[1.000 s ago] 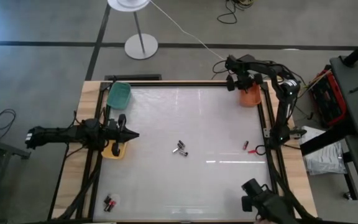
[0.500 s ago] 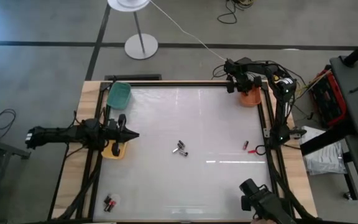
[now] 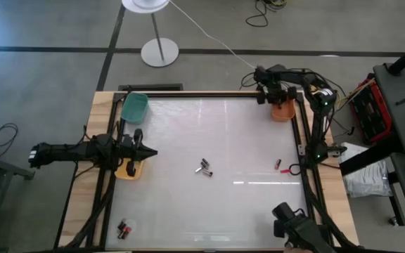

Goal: Sort batteries
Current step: Put the red battery into the orange bin

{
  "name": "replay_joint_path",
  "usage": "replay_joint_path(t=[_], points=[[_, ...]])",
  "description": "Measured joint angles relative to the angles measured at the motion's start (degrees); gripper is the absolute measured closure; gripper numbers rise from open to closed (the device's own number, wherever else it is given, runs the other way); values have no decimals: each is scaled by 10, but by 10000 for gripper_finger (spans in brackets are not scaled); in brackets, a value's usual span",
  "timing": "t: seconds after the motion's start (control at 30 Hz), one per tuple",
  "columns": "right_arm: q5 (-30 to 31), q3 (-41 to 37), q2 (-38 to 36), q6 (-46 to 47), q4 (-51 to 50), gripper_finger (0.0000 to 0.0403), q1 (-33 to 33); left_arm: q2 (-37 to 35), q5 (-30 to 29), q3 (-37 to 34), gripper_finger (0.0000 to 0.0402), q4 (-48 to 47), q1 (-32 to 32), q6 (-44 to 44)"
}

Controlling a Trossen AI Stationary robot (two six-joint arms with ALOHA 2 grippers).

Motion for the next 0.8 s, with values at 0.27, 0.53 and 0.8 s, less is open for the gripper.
replay_joint_path(t=[0.27, 0.53, 0.8], points=[[2, 0, -33, -1, -6, 237, 3, 0, 0, 0, 402, 0, 0, 0], [69, -1, -130, -3, -50, 229, 72, 0, 0, 0, 402, 0, 0, 0], [13, -38, -233, 47, -71, 231, 282, 0, 0, 0, 402, 0, 0, 0]])
